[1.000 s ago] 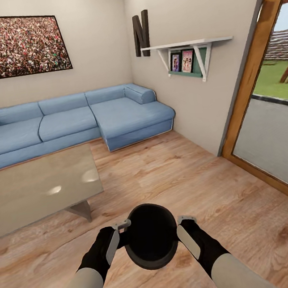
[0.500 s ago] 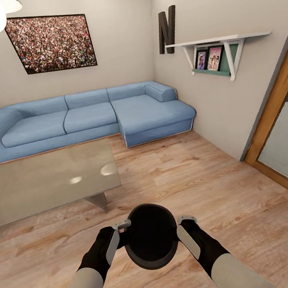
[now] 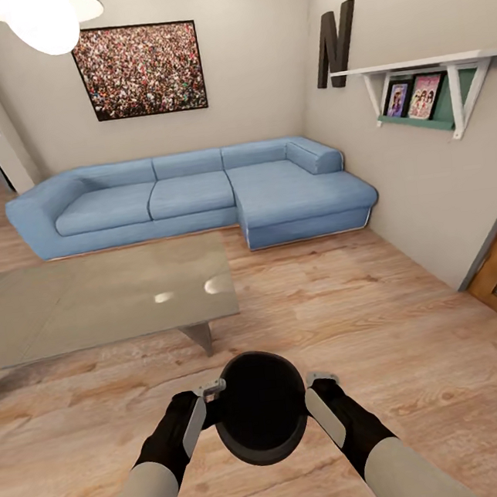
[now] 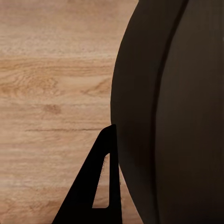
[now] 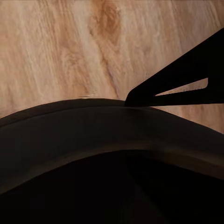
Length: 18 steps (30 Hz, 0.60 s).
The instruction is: Place each of the two pumpkins and all three candles from the living room inside a cabinet in the living room (use any cabinet), then make sure every cabinet is closed, and position the cauldron so it is next to a table in the living room.
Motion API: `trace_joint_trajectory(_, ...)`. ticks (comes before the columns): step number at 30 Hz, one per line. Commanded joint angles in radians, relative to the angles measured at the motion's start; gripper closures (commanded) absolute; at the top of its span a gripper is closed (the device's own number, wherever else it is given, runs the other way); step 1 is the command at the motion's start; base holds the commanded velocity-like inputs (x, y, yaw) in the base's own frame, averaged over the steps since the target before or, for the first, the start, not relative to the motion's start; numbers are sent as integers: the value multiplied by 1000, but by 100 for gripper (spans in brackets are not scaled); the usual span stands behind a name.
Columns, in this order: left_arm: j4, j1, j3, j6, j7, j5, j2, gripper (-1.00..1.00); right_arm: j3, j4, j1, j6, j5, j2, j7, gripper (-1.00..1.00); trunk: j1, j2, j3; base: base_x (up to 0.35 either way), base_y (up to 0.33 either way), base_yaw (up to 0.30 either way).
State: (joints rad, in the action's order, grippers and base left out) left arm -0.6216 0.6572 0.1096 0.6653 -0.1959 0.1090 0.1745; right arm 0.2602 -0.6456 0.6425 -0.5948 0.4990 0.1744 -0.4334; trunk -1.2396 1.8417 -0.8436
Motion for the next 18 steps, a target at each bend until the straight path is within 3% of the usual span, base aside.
trace_joint_trajectory(1, 0, 1, 3, 1, 0, 3, 0, 100, 10, 0, 0, 4, 10, 0, -1, 100, 0, 0, 0, 0, 0, 287)
trace_joint_trajectory(8, 0, 2, 5, 2, 0, 3, 0, 100, 10, 0, 0, 4, 10, 0, -1, 100, 0, 0, 0, 0, 0, 279)
trace_joint_trajectory(18, 0, 1, 5, 2, 0, 3, 0, 100, 10, 0, 0, 8, 10, 0, -1, 100, 0, 0, 0, 0, 0, 27)
